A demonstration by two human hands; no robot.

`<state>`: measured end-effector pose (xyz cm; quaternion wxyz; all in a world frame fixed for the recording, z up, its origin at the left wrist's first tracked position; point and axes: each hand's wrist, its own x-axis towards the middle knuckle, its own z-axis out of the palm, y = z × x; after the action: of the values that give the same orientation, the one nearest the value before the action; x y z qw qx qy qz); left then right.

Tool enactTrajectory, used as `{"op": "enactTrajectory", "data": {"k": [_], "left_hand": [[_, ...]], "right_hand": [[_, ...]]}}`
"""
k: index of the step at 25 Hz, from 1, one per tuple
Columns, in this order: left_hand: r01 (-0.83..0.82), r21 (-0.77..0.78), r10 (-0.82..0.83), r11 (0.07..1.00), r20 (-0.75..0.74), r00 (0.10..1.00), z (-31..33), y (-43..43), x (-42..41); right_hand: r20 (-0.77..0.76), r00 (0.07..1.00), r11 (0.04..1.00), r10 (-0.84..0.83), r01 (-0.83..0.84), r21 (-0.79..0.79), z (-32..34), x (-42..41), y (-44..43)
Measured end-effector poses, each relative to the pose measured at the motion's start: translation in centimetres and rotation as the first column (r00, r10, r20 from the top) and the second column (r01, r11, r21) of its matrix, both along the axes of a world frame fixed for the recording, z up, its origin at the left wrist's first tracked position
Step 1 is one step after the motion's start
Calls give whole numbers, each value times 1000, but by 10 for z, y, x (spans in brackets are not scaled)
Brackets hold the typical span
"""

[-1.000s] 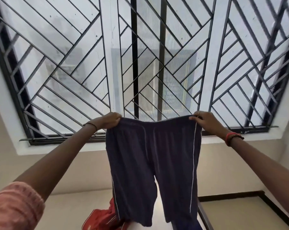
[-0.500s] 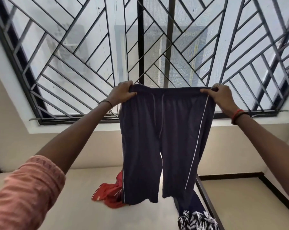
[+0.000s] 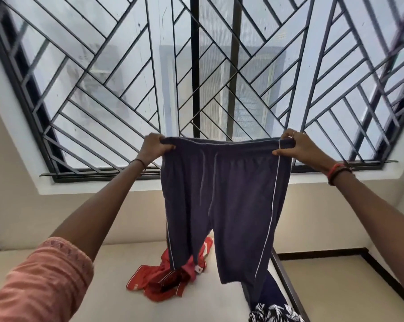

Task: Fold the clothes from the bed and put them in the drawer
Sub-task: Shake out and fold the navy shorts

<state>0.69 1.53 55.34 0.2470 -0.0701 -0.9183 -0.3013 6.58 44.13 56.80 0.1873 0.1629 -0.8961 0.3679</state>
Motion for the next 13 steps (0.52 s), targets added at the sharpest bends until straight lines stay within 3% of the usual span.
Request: {"op": "enactTrajectory", "data": {"k": [3, 7, 10, 13], "left_hand": [[58, 80, -58, 995, -6, 998, -11, -9, 4], [224, 411, -284, 884, 92, 954, -10, -22, 13], [333, 576, -496, 747, 148, 856, -1, -26, 26], [403, 679, -682, 613, 198, 704, 7, -36, 28]], "right_hand": [[-64, 996, 997, -61, 59, -39, -10, -3, 0], [-83, 993, 996, -84, 80, -49, -13, 5, 2], [0, 998, 981, 68, -67, -182, -11, 15, 10], [121, 960, 901, 252, -187, -392, 3, 26, 21]]}}
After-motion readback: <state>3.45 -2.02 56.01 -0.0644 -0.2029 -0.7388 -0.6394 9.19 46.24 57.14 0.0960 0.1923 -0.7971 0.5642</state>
